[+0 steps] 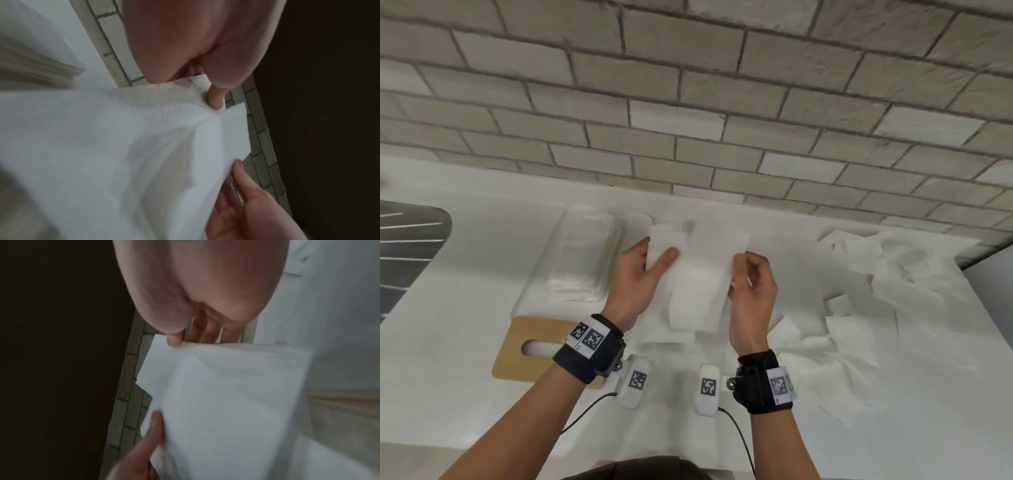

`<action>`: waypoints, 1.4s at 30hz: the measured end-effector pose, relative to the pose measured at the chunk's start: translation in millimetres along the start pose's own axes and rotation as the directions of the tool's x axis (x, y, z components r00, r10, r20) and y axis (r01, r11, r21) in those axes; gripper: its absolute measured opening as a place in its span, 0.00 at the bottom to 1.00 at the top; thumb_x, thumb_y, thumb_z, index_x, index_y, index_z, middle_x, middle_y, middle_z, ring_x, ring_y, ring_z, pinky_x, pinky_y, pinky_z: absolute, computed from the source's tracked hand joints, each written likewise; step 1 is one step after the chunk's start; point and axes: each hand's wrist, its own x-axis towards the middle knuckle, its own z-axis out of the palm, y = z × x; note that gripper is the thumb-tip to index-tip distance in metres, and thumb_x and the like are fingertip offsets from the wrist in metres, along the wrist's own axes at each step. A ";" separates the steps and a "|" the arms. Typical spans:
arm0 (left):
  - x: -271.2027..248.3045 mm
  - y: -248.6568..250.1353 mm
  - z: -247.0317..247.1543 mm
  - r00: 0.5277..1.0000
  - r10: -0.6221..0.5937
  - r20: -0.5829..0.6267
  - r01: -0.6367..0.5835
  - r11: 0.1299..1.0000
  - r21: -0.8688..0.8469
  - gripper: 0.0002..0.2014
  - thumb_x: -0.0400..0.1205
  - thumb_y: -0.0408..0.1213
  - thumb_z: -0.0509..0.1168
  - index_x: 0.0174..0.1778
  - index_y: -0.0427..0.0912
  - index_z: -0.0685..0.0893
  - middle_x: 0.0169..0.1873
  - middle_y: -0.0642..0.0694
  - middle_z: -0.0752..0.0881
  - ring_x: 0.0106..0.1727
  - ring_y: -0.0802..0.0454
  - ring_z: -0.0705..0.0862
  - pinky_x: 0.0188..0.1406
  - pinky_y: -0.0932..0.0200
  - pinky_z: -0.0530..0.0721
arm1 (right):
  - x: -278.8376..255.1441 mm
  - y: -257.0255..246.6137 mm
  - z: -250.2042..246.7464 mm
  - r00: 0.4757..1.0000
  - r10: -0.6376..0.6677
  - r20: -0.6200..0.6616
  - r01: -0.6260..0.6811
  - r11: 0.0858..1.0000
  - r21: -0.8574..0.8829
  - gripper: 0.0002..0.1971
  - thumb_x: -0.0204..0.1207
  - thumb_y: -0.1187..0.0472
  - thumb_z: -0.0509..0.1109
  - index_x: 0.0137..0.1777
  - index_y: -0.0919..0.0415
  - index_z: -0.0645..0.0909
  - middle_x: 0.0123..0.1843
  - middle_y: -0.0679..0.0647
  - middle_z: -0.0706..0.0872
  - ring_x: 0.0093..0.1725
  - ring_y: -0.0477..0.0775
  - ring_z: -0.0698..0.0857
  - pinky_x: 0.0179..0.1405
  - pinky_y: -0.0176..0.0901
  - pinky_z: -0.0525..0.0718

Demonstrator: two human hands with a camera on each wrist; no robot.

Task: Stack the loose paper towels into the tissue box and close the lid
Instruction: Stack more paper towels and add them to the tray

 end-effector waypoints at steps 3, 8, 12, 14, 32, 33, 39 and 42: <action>1.6 0.0 -5.9 0.997 -0.011 -0.071 0.009 1.000 -0.029 0.11 0.88 0.39 0.74 0.65 0.42 0.90 0.57 0.44 0.96 0.59 0.41 0.95 0.64 0.29 0.90 | -3.3 -3.3 5.1 0.995 0.041 0.091 -0.047 0.997 0.064 0.04 0.92 0.53 0.71 0.60 0.51 0.83 0.54 0.50 0.92 0.52 0.52 0.88 0.53 0.55 0.84; 3.2 3.7 -4.8 0.996 -0.016 -0.087 0.010 0.998 -0.070 0.14 0.86 0.39 0.76 0.67 0.42 0.89 0.57 0.45 0.96 0.59 0.44 0.95 0.63 0.36 0.92 | -16.1 -20.7 20.7 0.976 -0.119 0.184 0.143 0.982 -0.121 0.03 0.89 0.61 0.75 0.57 0.57 0.84 0.53 0.52 0.93 0.53 0.51 0.92 0.55 0.51 0.89; 7.1 7.1 -12.6 0.991 -0.019 -0.129 0.004 0.993 -0.116 0.17 0.85 0.37 0.77 0.70 0.42 0.86 0.58 0.45 0.95 0.59 0.45 0.95 0.56 0.47 0.95 | -22.5 -56.9 1.4 0.912 -0.141 0.386 0.178 0.982 -0.061 0.05 0.89 0.63 0.73 0.58 0.65 0.86 0.46 0.49 0.91 0.46 0.46 0.88 0.48 0.39 0.85; 7.0 7.2 -13.1 0.993 0.004 -0.117 -0.014 0.996 -0.086 0.18 0.85 0.34 0.77 0.71 0.42 0.85 0.58 0.46 0.95 0.60 0.45 0.95 0.56 0.47 0.95 | -25.2 -62.9 4.2 0.877 -0.094 0.471 0.141 0.988 -0.065 0.06 0.88 0.63 0.75 0.56 0.67 0.88 0.51 0.57 0.93 0.51 0.51 0.91 0.50 0.41 0.87; 4.7 18.5 -17.8 0.998 -0.026 -0.049 0.024 0.999 -0.049 0.15 0.94 0.49 0.63 0.63 0.46 0.92 0.57 0.37 0.95 0.60 0.42 0.94 0.61 0.28 0.91 | -16.5 -24.6 60.1 0.996 0.064 0.056 -0.067 0.996 0.064 0.10 0.77 0.58 0.87 0.54 0.57 0.91 0.57 0.61 0.94 0.63 0.70 0.91 0.70 0.74 0.87; 6.0 20.0 -21.4 0.998 -0.047 -0.043 0.045 0.997 -0.060 0.18 0.94 0.51 0.60 0.64 0.45 0.91 0.57 0.39 0.95 0.61 0.42 0.94 0.59 0.31 0.93 | -15.6 -27.0 57.5 0.997 0.044 0.058 -0.047 0.998 0.042 0.10 0.77 0.58 0.87 0.53 0.58 0.91 0.56 0.60 0.94 0.62 0.67 0.91 0.69 0.72 0.89; 15.0 28.7 -35.6 0.998 -0.060 0.031 0.060 0.998 -0.015 0.17 0.97 0.46 0.55 0.64 0.49 0.90 0.54 0.51 0.96 0.60 0.46 0.94 0.50 0.53 0.94 | -11.3 -51.9 46.7 0.967 -0.143 0.210 0.159 0.985 -0.064 0.07 0.82 0.62 0.82 0.50 0.54 0.87 0.51 0.58 0.94 0.57 0.62 0.93 0.64 0.61 0.89; 17.7 30.9 -30.9 0.994 -0.076 0.083 0.076 0.997 -0.002 0.18 0.98 0.44 0.52 0.65 0.53 0.89 0.57 0.52 0.96 0.62 0.46 0.94 0.56 0.48 0.93 | -10.3 -52.7 55.2 0.962 -0.138 0.236 0.166 0.981 -0.104 0.06 0.82 0.62 0.82 0.53 0.57 0.87 0.53 0.57 0.95 0.58 0.61 0.94 0.65 0.63 0.91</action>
